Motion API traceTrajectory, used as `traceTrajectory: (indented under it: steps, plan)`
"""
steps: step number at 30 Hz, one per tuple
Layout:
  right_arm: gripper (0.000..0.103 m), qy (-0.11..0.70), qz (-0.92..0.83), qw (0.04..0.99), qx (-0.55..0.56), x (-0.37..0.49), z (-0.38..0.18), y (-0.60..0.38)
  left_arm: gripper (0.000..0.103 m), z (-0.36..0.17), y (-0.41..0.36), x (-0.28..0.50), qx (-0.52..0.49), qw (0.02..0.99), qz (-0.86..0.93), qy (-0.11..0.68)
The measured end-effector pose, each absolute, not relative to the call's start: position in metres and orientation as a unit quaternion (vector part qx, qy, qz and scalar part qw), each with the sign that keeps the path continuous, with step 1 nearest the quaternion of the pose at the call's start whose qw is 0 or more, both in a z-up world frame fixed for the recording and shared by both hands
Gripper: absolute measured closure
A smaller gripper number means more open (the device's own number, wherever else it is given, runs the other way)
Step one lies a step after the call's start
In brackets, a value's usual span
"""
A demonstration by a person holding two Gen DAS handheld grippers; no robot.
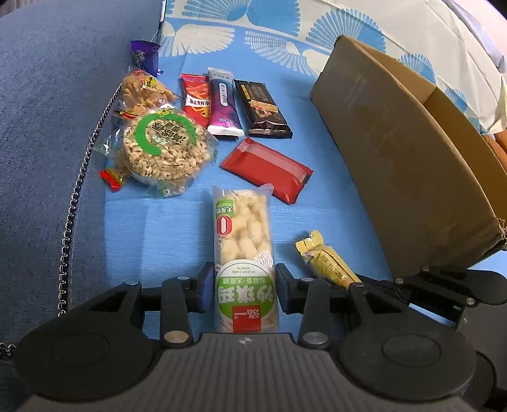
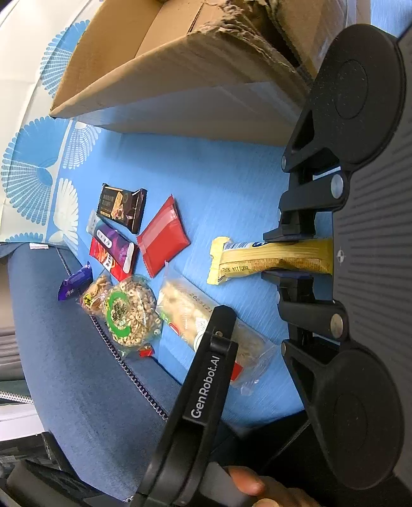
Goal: Organize snacks
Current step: 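Lift the yellow wafer bar with the right tool while the left tool lifts the white-green pack, then carry both snacks over the box and open both tools to drop them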
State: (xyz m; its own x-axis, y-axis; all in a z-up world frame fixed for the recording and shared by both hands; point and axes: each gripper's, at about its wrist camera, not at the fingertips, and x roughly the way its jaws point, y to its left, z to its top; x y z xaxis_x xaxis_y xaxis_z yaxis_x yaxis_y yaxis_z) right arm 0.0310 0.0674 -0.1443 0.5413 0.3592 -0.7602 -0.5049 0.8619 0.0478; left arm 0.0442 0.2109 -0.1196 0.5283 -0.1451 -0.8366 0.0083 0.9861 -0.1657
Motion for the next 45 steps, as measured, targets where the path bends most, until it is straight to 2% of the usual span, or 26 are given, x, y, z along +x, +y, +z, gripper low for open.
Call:
traceTrajectory:
  steps: [13, 26, 33, 45]
  plan:
    - [0.086, 0.388, 0.242, 0.882, -0.116, 0.024, -0.145, 0.071, 0.063, -0.119, 0.203, 0.045, -0.050, 0.877, -0.055, 0.474]
    - [0.087, 0.306, 0.255, 0.913, -0.088, 0.015, -0.108, 0.053, 0.063, -0.091, 0.219, 0.024, -0.114, 0.921, -0.055, 0.369]
    - [0.087, 0.269, 0.268, 0.923, -0.056, 0.011, -0.079, 0.044, 0.063, -0.084, 0.223, 0.019, -0.122, 0.930, -0.046, 0.344]
    - [0.087, 0.232, 0.253, 0.939, -0.016, 0.022, -0.044, 0.019, 0.063, -0.072, 0.204, 0.004, -0.058, 0.949, -0.042, 0.307]
